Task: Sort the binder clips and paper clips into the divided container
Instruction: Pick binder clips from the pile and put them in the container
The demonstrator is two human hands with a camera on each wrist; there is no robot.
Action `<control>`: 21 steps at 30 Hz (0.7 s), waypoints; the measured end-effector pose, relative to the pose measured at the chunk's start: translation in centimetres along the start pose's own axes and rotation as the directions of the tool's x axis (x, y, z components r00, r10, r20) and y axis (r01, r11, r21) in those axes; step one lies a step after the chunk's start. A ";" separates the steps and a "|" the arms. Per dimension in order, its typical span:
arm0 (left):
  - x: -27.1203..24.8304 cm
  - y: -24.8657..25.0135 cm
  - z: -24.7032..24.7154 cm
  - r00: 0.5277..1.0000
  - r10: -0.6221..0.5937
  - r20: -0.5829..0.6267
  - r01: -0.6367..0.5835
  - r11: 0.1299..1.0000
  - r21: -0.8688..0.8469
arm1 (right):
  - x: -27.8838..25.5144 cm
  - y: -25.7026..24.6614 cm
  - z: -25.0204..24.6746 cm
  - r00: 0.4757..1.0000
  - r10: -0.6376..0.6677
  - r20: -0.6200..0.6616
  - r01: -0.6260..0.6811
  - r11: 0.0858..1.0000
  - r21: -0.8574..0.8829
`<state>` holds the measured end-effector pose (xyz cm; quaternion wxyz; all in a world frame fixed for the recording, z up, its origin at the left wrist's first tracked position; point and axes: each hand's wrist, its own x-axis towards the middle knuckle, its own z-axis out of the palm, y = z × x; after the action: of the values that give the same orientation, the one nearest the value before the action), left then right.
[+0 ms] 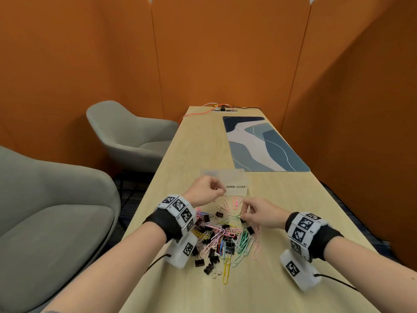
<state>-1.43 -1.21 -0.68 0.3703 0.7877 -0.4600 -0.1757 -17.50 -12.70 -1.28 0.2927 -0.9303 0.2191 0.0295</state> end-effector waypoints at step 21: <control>0.4 -0.8 3.0 0.980 -0.105 0.168 -0.005 0.835 0.550 | 0.1 0.9 -1.4 0.959 0.263 0.103 -0.262 0.694 0.671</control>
<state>-2.63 -2.58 -3.25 0.0786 0.8517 -0.5036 -0.1213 -17.92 -14.15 -0.56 0.6041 -0.7182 0.3451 -0.0112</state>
